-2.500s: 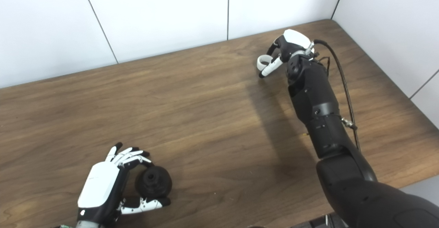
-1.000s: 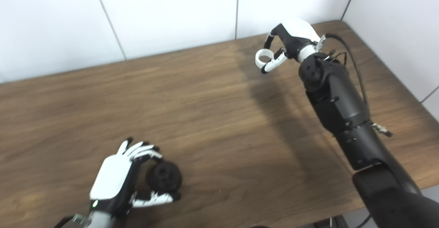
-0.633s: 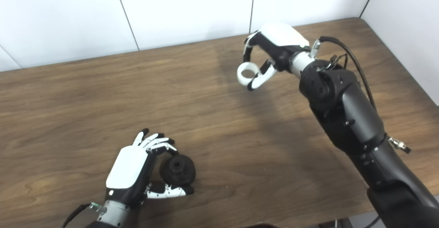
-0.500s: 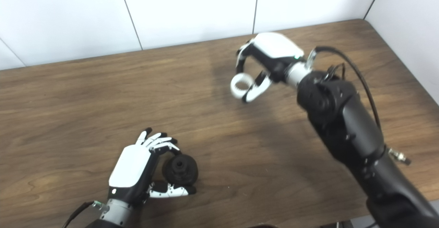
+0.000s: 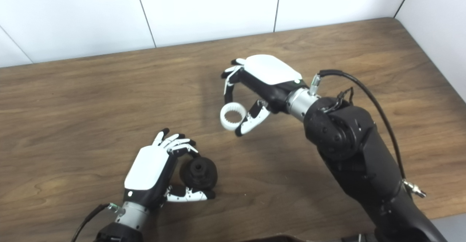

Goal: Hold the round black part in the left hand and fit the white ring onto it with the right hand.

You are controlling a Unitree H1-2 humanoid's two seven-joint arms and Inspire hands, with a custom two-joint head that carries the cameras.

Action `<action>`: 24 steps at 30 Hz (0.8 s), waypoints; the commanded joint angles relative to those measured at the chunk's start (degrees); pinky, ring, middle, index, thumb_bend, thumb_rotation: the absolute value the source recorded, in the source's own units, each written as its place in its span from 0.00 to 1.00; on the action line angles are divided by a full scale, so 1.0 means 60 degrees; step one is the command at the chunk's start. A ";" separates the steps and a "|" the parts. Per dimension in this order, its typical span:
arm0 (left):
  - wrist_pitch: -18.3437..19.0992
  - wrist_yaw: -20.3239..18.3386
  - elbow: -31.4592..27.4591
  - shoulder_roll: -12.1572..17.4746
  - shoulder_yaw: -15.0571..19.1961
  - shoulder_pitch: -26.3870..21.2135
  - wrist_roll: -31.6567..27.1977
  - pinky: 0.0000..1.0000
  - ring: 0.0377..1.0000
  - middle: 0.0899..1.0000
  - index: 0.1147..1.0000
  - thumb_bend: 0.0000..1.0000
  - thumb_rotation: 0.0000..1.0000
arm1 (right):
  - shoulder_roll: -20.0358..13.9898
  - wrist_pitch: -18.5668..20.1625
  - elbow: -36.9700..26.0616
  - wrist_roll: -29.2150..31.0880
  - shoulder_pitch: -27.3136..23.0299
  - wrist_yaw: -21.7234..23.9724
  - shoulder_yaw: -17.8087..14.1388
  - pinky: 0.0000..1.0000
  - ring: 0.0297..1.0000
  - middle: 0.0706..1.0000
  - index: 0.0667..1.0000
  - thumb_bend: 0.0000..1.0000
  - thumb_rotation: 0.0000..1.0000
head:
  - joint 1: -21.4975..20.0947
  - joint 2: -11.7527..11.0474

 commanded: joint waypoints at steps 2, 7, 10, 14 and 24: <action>0.0052 -0.0032 0.0088 -0.0017 -0.0045 -0.0050 0.0194 1.00 0.87 0.75 0.42 0.52 0.06 | 0.0231 -0.0049 -0.0585 -0.0039 -0.0041 0.0123 0.0014 0.97 0.97 0.85 0.45 0.53 0.14 | 0.0038 0.0052; 0.0040 0.0007 0.0132 -0.0047 -0.0056 -0.0078 0.0212 1.00 0.86 0.75 0.42 0.52 0.06 | 0.0538 -0.0144 -0.0934 -0.0227 0.0207 0.0397 0.0195 0.98 0.95 0.84 0.45 0.53 0.14 | 0.0065 0.0104; 0.0074 -0.0030 0.0122 -0.0069 -0.0071 -0.0088 0.0256 1.00 0.87 0.75 0.42 0.52 0.06 | 0.0709 -0.0110 -0.1110 -0.0408 0.0250 0.0695 0.0299 0.98 0.96 0.84 0.45 0.53 0.14 | 0.0075 0.0129; 0.0065 -0.0003 0.0133 -0.0104 -0.0083 -0.0101 0.0233 1.00 0.87 0.75 0.42 0.52 0.06 | 0.0886 -0.0139 -0.1246 -0.0503 0.0275 0.0950 0.0381 0.97 0.96 0.84 0.45 0.53 0.14 | 0.0135 0.0185; 0.0153 -0.0093 0.0080 -0.0213 -0.0140 -0.0140 0.0340 1.00 0.87 0.76 0.42 0.52 0.06 | 0.1038 -0.0566 -0.1119 -0.0447 0.0557 0.1069 0.0586 0.98 0.96 0.84 0.45 0.52 0.14 | 0.0282 0.0296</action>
